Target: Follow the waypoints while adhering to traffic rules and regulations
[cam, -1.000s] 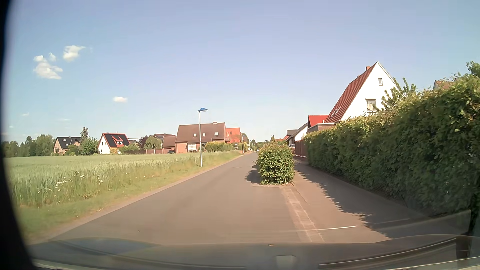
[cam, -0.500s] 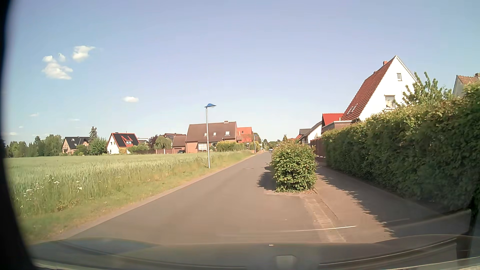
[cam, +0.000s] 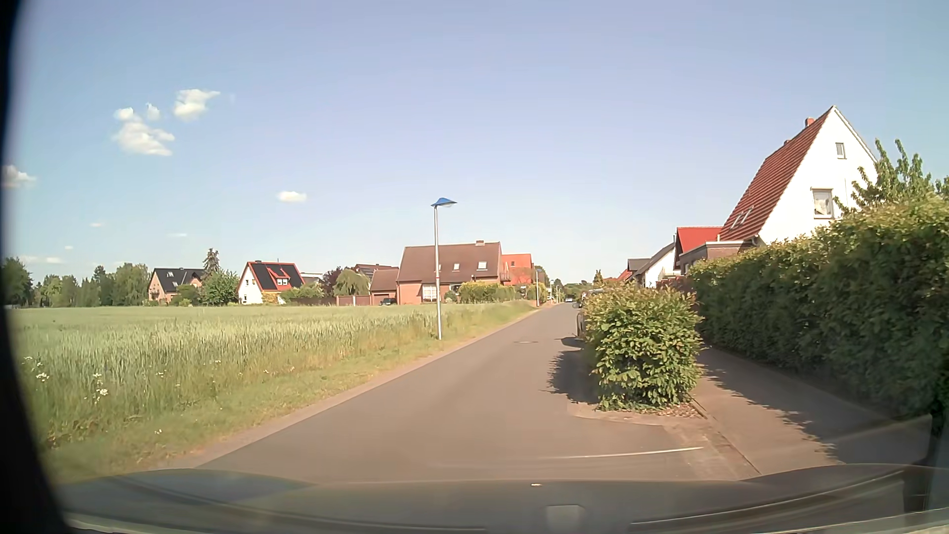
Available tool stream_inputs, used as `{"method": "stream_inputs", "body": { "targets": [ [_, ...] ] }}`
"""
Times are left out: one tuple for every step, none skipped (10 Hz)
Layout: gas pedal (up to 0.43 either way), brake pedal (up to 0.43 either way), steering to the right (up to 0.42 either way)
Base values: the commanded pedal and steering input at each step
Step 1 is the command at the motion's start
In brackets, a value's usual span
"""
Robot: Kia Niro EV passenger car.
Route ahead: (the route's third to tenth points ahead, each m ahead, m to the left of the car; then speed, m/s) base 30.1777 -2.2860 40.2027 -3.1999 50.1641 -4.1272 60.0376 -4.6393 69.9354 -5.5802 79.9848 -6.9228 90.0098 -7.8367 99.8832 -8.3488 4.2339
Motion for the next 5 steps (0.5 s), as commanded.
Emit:
{"method": "stream_inputs", "body": {
  "targets": [
    [0.130, 0.006, -0.100],
    [0.138, 0.006, -0.096],
    [0.138, 0.006, -0.088],
    [0.138, 0.006, -0.077],
    [0.138, 0.006, -0.061]
  ]
}}
